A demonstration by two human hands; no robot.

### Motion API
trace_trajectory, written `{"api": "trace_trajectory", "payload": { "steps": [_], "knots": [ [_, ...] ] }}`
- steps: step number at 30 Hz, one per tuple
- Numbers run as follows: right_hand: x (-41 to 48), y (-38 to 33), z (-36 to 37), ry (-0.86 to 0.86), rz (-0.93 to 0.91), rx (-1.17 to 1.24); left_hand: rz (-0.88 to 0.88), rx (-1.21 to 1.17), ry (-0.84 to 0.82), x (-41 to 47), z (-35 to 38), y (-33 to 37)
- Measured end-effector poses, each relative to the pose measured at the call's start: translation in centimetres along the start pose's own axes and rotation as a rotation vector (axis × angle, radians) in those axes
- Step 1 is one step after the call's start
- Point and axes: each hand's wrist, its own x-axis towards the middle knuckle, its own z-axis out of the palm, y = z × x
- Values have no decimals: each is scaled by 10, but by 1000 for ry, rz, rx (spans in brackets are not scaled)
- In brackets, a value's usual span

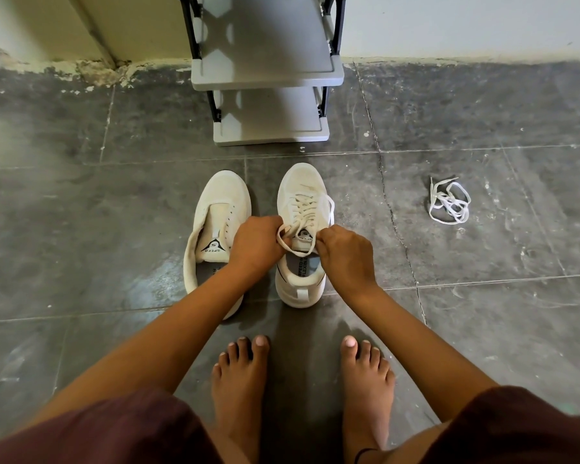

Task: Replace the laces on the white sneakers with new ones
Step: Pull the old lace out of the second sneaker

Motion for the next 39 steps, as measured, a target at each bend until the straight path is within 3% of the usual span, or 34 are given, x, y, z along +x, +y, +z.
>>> {"api": "trace_trajectory", "payload": {
  "steps": [7,11,16,18,20,22,24,26,29,32,36,39],
  "knots": [
    [0,0,0,65,-30,22,16,-26,7,0,1,-2],
    [1,0,0,99,-196,7,27,-66,3,0,0,-2],
    [8,3,1,247,-385,-227,27,-58,3,0,0,-3],
    [11,0,1,204,-279,-11,27,-52,-2,1,0,-2],
    [16,-12,-10,95,-111,439,26,-21,-8,2,1,-1],
    [25,-33,-27,48,-71,843,19,-17,4,2,3,1],
    [38,-46,-40,63,-34,921,8,-53,15,1,3,0],
    [50,-46,-51,70,123,1015,-8,-67,-5,1,2,-3],
    [60,-31,-61,-78,200,1238,-48,-83,-35,4,1,-5],
    [59,-17,-52,-244,174,1129,-67,-132,-39,5,0,-4],
    [38,1,-23,-216,167,605,-134,-288,-26,8,-1,-6],
    [22,8,-2,-188,69,380,-105,-225,-67,7,-2,-5]
  ]
}}
